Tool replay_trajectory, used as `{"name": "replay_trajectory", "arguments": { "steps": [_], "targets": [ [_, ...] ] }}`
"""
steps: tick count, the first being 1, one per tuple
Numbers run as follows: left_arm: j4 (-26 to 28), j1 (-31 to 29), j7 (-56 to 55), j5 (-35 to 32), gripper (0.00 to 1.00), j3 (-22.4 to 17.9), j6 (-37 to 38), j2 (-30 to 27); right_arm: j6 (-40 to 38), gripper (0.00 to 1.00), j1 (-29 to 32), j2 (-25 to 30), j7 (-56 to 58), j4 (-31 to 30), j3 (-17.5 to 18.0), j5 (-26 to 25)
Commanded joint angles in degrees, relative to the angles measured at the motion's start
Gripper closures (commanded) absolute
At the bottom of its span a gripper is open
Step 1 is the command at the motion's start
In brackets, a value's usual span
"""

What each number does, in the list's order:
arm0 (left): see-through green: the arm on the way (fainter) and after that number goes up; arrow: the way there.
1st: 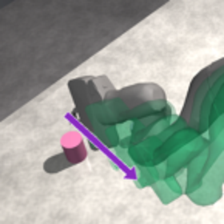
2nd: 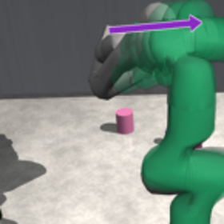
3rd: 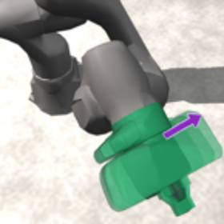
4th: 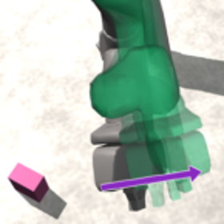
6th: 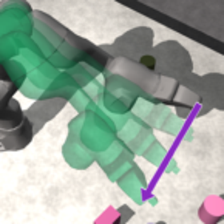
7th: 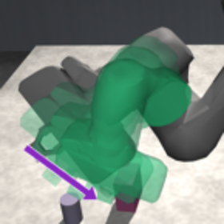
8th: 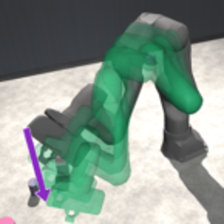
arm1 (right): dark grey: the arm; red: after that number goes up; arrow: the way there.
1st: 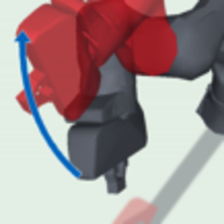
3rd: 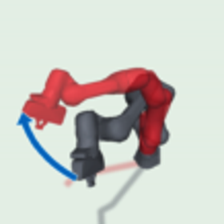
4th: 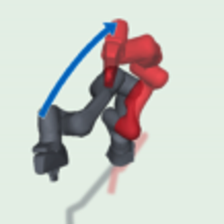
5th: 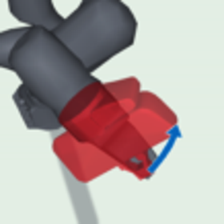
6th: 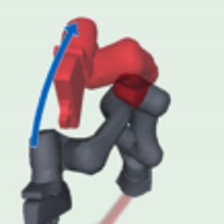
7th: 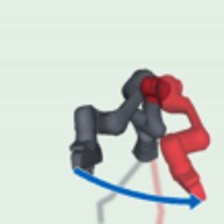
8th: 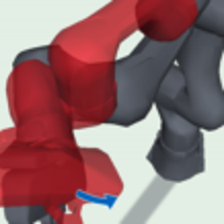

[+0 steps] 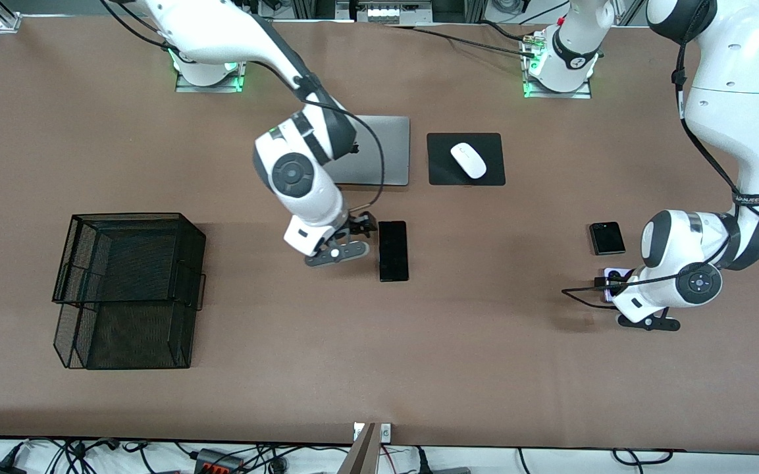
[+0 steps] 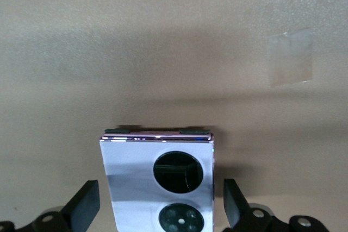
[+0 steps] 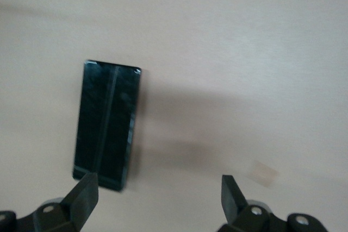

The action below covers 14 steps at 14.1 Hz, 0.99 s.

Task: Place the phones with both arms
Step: 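Grasp the slab phone with the right gripper while the left gripper grasps the white phone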

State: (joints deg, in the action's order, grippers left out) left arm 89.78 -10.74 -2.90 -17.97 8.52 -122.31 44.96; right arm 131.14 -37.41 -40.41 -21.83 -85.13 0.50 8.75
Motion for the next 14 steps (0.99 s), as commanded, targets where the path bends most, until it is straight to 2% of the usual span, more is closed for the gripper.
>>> {"name": "replay_trajectory", "arguments": {
  "steps": [1,4,7,8,9,12,14],
  "targets": [
    [1.4,-1.1,1.4,0.2,0.00,0.9,-0.7,-0.8,1.7,0.00,-3.4,-5.6,-7.0,5.5,-0.9,-2.3],
    [1.3,-1.4,1.4,0.2,0.00,1.1,-0.8,-0.3,1.7,0.00,-5.5,-10.5,-15.7,10.5,-0.9,-5.8],
    [1.3,-1.7,1.5,0.2,0.00,1.1,-1.8,-0.1,1.8,0.00,-6.6,-13.2,-20.5,13.1,-0.9,-6.7],
    [1.3,-1.7,1.4,0.2,0.03,1.1,-1.8,-0.1,2.5,0.00,-7.0,-13.9,-21.5,13.4,-0.9,-6.7],
    [1.3,-1.7,1.4,0.3,0.10,1.1,-1.8,0.1,3.5,0.00,-7.3,-14.4,-22.0,13.6,-1.0,-6.8],
    [1.2,-1.9,1.4,0.5,0.49,1.5,-1.8,0.0,4.4,0.00,-8.4,-15.7,-22.3,14.0,-1.6,-7.9],
    [1.0,-2.8,1.4,3.3,0.55,2.2,-1.7,0.0,5.1,0.00,-8.4,-16.2,-22.6,14.0,-1.6,-8.0]
  ]
}}
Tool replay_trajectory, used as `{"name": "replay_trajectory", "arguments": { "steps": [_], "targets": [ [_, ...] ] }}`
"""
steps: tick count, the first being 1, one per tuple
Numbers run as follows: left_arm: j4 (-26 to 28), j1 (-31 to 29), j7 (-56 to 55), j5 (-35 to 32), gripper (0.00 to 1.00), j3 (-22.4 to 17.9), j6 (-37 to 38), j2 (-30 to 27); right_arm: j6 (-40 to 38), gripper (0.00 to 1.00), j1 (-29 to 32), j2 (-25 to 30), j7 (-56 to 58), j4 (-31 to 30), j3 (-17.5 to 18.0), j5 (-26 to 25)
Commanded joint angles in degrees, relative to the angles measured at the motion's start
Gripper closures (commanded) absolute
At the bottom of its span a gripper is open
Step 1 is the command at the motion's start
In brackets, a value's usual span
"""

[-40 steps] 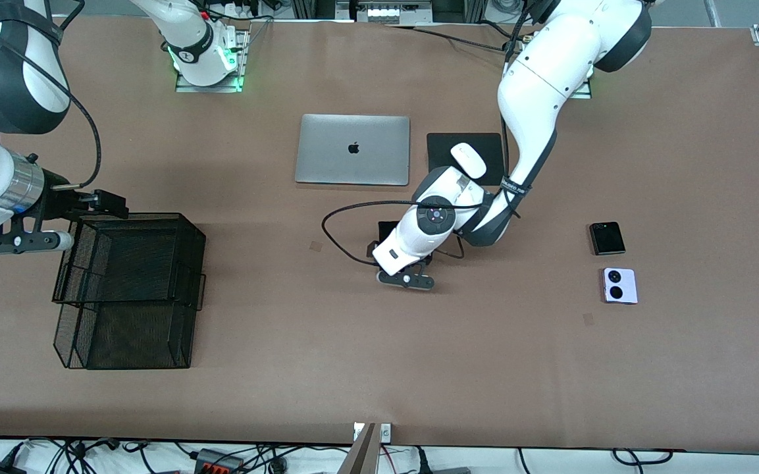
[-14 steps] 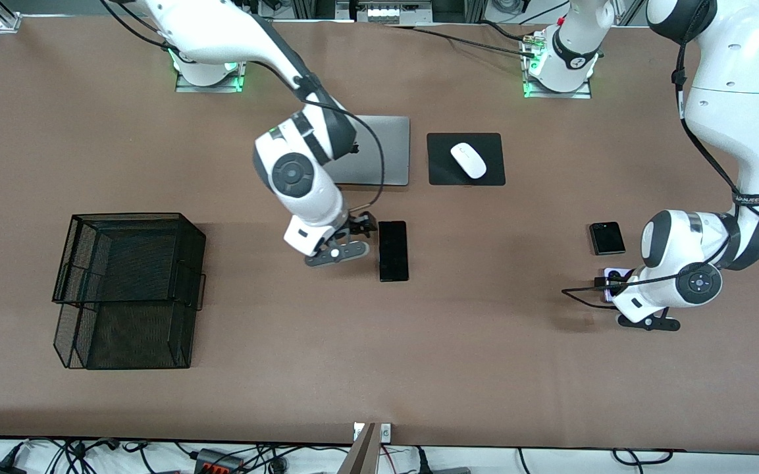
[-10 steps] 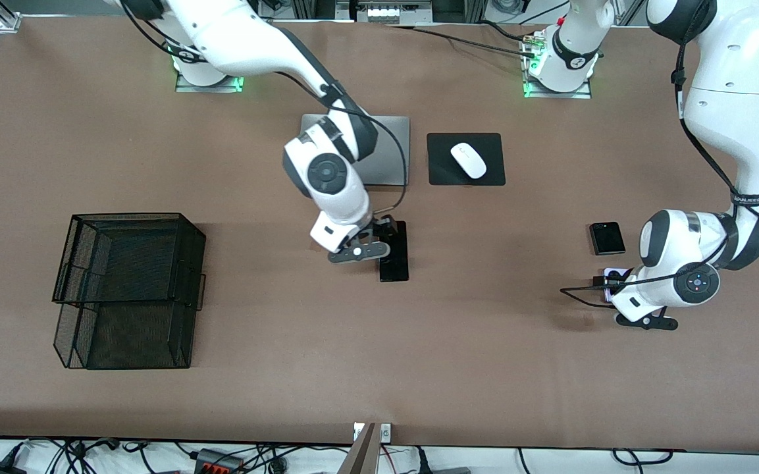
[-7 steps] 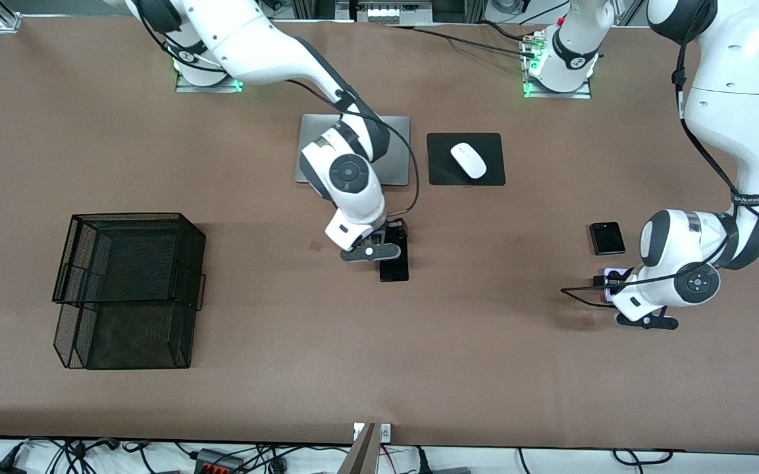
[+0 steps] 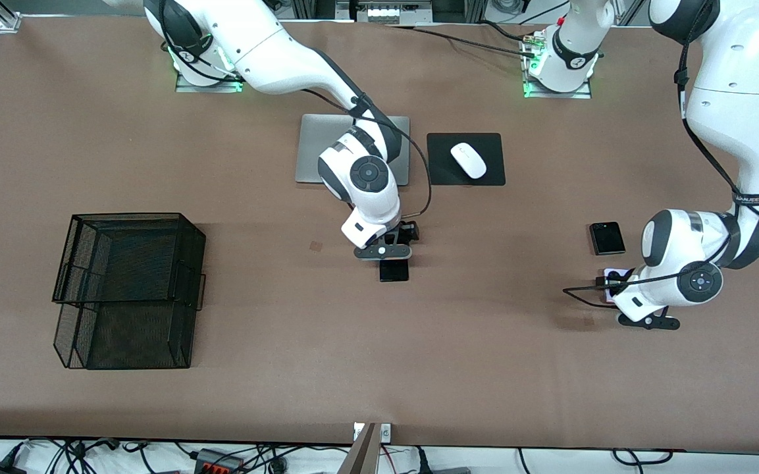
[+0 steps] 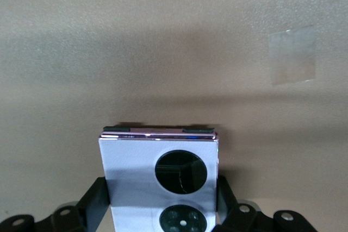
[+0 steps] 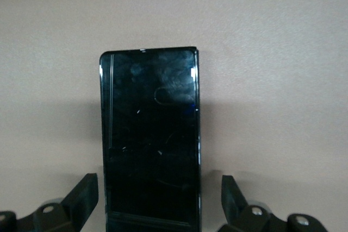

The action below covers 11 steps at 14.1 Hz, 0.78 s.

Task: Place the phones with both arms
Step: 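Lower the slab into the basket while the left gripper carries the white phone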

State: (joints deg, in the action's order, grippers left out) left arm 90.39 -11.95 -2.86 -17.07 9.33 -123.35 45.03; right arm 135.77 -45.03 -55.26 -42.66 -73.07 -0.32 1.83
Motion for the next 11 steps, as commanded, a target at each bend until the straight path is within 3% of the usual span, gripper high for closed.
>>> {"name": "replay_trajectory", "arguments": {
  "steps": [1,7,9,11],
  "targets": [
    [0.4,-1.6,1.5,2.6,0.59,1.5,-0.6,-0.1,0.7,0.00,-0.9,-1.6,-2.2,2.0,-0.8,-1.0],
    [-0.6,-1.4,3.6,2.7,0.60,1.5,0.0,-1.0,2.4,0.00,-1.0,-2.8,-2.1,2.0,-0.7,-3.4],
    [-1.2,-1.1,3.4,2.6,0.60,1.5,0.4,-1.3,2.4,0.17,-1.0,-2.9,-1.9,2.0,-0.7,-4.1],
    [-3.4,-0.8,3.4,2.5,0.60,1.5,3.6,-1.3,2.1,0.47,-1.0,-3.1,-1.7,2.0,-0.7,-4.1]
  ]
}}
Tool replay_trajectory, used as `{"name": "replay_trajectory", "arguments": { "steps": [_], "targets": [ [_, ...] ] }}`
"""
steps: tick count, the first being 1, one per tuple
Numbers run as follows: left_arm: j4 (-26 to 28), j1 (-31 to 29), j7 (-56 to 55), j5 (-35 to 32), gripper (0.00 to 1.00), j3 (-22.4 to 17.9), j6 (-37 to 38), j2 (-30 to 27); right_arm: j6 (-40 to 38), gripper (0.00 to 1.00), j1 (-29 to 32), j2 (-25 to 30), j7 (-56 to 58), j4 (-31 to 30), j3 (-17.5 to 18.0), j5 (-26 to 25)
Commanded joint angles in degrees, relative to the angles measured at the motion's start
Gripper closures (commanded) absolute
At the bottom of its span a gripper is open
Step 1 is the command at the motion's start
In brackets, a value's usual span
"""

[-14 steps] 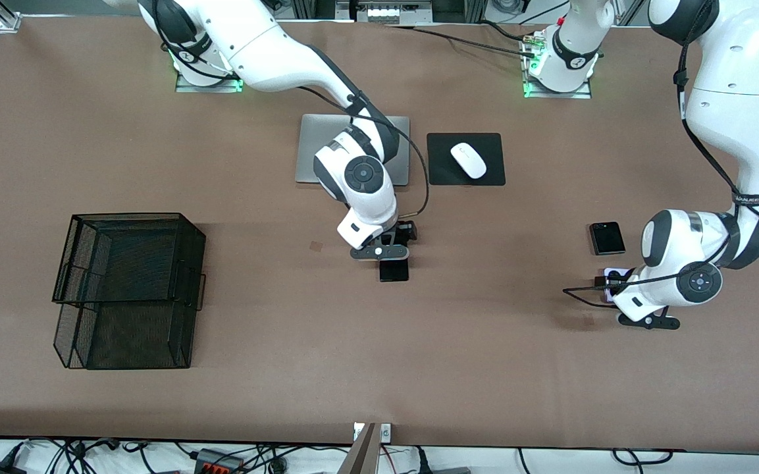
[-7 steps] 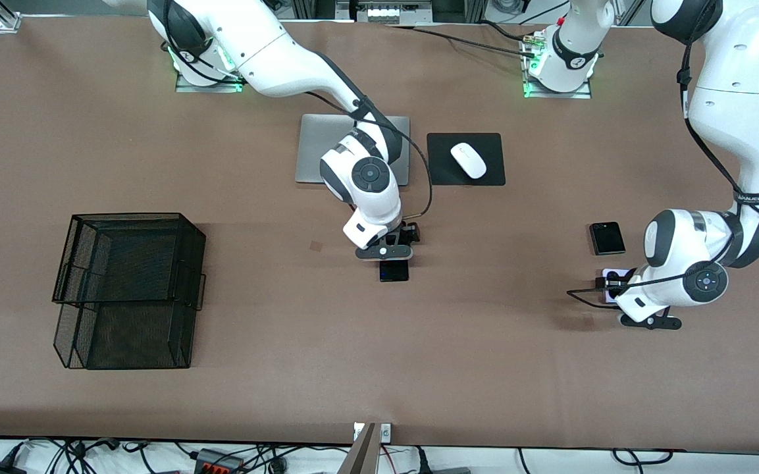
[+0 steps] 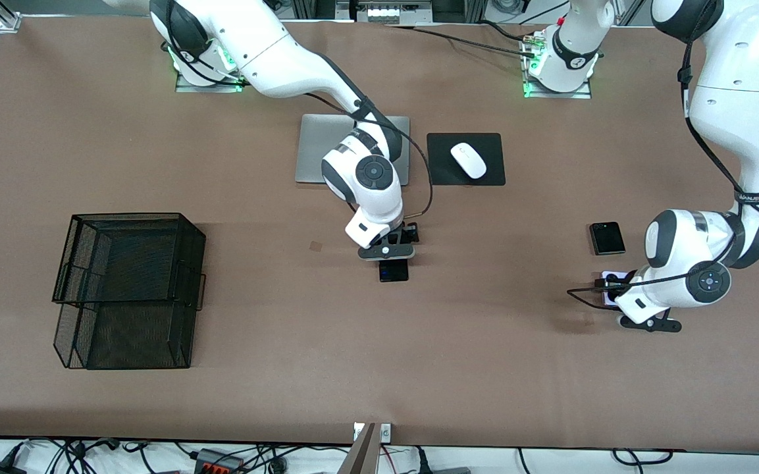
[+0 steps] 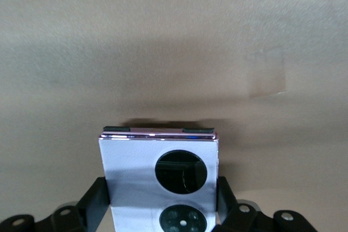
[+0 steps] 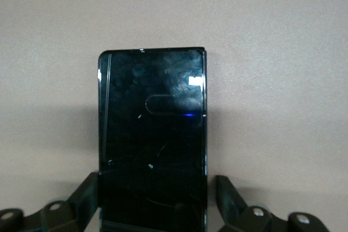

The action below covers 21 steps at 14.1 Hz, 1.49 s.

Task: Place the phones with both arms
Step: 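Lower the slab into the basket while the left gripper carries the white phone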

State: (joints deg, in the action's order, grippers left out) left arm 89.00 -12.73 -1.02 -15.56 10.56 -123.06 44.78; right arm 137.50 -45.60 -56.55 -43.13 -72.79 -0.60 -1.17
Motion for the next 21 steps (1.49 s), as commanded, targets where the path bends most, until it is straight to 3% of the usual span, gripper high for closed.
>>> {"name": "replay_trajectory", "arguments": {
  "steps": [1,3,7,11,14,17,21],
  "targets": [
    [-3.5,0.5,1.5,1.0,0.60,0.2,5.3,-1.1,0.0,0.64,-0.4,-1.5,-1.0,1.7,-0.5,-1.1],
    [-6.0,1.7,1.3,1.1,0.60,0.2,8.6,-1.1,-2.2,0.77,0.2,-0.5,-0.9,1.7,-0.5,-1.1],
    [-10.8,5.3,-0.2,1.1,0.60,0.2,13.5,-1.1,-11.3,0.78,2.9,6.7,-0.6,1.7,-1.2,-0.8],
    [-13.1,8.5,-2.1,2.3,0.61,0.3,17.6,-1.3,-24.3,0.79,11.9,17.0,6.7,-0.9,-1.2,-0.6],
    [-13.1,11.9,-3.6,6.8,0.69,6.0,21.1,-2.5,-30.9,0.79,20.1,22.3,15.9,-3.1,-0.7,-0.3],
    [-13.2,18.2,-12.2,8.3,0.69,7.7,19.7,-1.0,-34.6,0.79,26.5,24.5,23.3,-4.7,-0.7,-0.3],
    [-13.0,28.8,-24.0,15.9,0.69,7.6,6.6,3.3,-40.8,0.79,34.0,25.3,35.4,-4.7,-0.7,-0.3]
  ]
}}
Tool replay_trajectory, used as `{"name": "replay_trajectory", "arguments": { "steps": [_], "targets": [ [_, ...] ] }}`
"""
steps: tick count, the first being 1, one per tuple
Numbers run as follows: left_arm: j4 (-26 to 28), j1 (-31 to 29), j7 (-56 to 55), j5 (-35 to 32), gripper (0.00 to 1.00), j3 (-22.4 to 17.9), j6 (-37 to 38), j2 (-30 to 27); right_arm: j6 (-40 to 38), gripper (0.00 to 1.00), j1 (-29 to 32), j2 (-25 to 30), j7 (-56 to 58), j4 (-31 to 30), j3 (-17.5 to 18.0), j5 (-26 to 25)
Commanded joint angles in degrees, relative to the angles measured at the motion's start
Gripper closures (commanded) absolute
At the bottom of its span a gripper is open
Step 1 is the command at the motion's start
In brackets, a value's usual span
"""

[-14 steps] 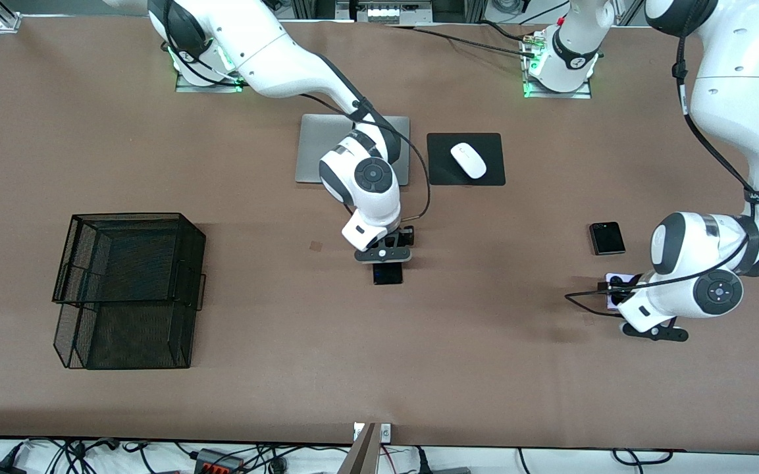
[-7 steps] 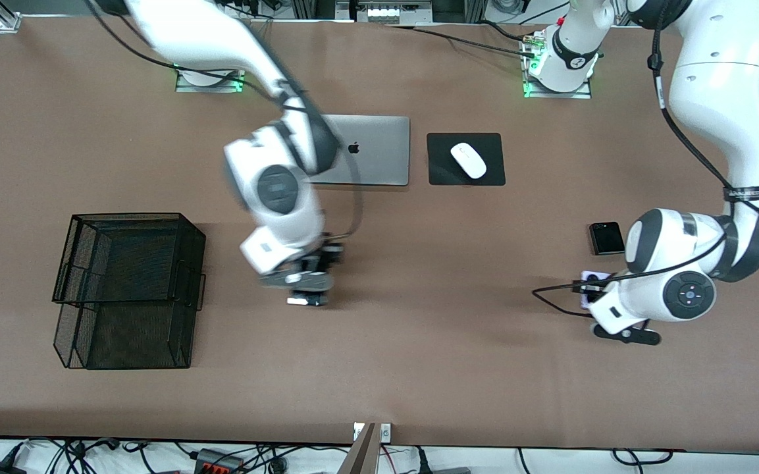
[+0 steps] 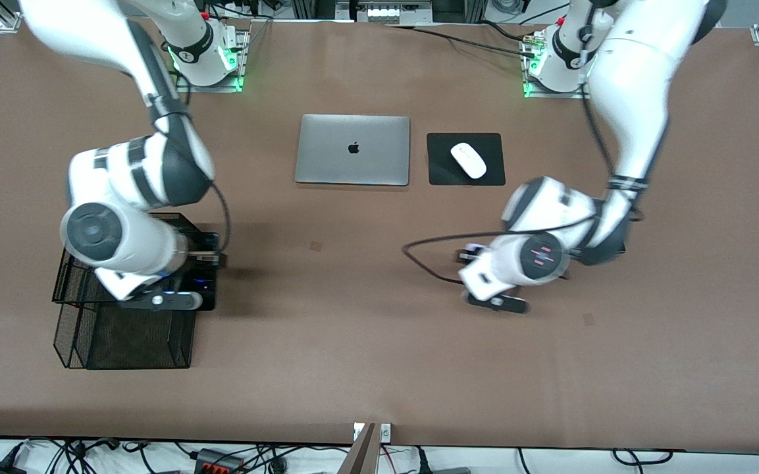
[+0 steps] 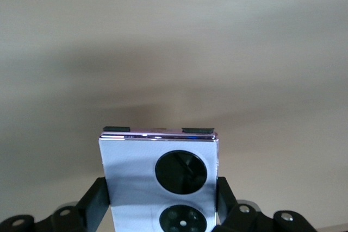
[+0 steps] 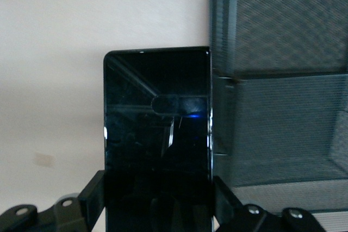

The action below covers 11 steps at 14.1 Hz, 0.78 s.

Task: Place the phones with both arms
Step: 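Lower the slab into the basket while the left gripper carries the white phone, then set the white phone at the table middle and open the left gripper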

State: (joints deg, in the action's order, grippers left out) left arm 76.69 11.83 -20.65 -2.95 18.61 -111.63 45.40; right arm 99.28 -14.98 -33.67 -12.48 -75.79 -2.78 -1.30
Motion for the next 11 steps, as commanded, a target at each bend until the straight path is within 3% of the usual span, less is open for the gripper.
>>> {"name": "replay_trajectory", "arguments": {
  "steps": [1,3,6,7,8,9,11],
  "targets": [
    [-0.8,6.9,-6.8,3.7,0.69,-0.4,-8.7,4.2,-4.3,0.79,4.9,2.6,6.7,-1.7,1.5,-0.2],
    [-0.7,10.7,-10.7,3.9,0.69,-0.4,-18.8,7.4,-7.5,0.79,7.3,2.7,7.6,-1.7,1.5,-0.2],
    [-0.7,14.4,-13.8,7.1,0.68,-0.4,-22.0,8.9,-10.0,0.79,8.9,2.5,7.0,-3.2,1.4,-0.1],
    [-0.6,14.7,-13.8,7.7,0.59,-0.4,-22.0,8.9,-9.8,0.79,9.1,2.3,6.9,-4.3,1.3,0.2],
    [-0.4,14.7,-13.5,7.0,0.13,-0.5,-22.0,8.9,-9.5,0.79,9.4,2.0,6.9,-4.6,1.3,0.2],
    [-0.2,15.1,-13.0,6.6,0.00,-0.9,-22.0,8.8,-9.5,0.79,9.5,1.8,7.0,-4.9,1.3,0.2],
    [0.8,14.6,-13.4,4.5,0.00,-1.0,-21.1,8.1,-8.9,0.79,9.6,1.5,7.2,-5.2,1.1,0.1]
  ]
}}
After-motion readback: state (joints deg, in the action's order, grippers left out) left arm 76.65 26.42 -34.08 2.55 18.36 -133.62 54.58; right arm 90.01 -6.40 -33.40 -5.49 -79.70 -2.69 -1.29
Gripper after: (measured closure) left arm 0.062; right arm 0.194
